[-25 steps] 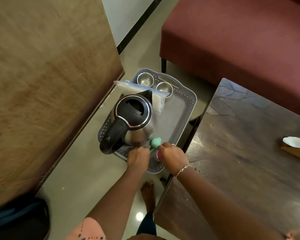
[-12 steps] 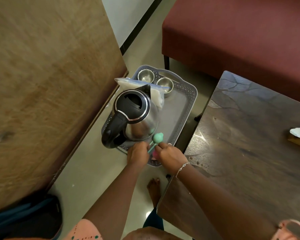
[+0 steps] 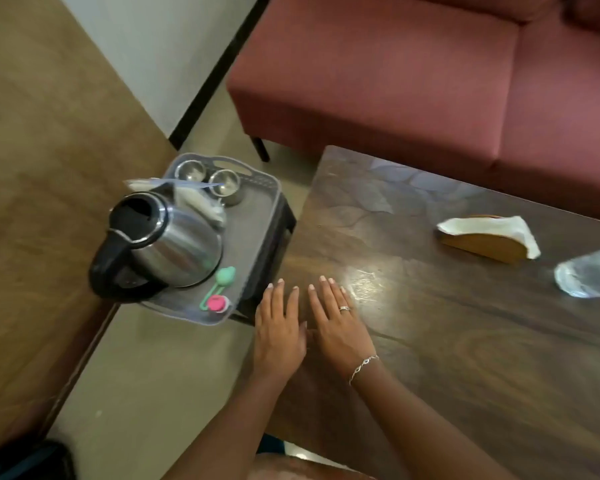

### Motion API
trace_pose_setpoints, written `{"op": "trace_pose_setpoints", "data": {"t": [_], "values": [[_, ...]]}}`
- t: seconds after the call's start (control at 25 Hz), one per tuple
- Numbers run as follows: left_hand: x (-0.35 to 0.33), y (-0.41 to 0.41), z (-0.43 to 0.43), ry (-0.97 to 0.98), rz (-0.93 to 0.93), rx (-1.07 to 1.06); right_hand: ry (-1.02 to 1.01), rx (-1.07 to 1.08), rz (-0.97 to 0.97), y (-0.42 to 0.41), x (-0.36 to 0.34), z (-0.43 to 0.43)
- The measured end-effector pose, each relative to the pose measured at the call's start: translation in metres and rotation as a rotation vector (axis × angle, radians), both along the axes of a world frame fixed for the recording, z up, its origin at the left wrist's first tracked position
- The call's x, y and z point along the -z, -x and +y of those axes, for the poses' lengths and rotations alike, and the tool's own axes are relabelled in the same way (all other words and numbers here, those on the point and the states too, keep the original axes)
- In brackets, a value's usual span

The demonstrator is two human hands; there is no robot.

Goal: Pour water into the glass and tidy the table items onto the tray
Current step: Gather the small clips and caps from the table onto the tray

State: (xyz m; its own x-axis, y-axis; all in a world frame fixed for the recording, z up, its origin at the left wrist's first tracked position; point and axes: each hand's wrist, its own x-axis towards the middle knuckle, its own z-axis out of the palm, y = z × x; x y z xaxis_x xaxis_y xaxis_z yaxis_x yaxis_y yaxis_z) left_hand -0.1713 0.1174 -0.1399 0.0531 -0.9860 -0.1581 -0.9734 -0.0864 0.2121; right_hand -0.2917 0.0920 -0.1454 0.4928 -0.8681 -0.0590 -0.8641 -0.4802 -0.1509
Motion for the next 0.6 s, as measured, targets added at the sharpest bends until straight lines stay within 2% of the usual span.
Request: {"op": "trace_pose_setpoints", "data": {"t": [0.32, 0.6], "values": [[0.001, 0.191, 0.020, -0.163, 0.079, 0.169, -0.073, 0.341, 0.059, 0.217, -0.003, 0.071], [0.000, 0.309, 0.012, -0.188, 0.019, 0.404, -0.083, 0.643, 0.074, 0.344, 0.006, 0.106]]}}
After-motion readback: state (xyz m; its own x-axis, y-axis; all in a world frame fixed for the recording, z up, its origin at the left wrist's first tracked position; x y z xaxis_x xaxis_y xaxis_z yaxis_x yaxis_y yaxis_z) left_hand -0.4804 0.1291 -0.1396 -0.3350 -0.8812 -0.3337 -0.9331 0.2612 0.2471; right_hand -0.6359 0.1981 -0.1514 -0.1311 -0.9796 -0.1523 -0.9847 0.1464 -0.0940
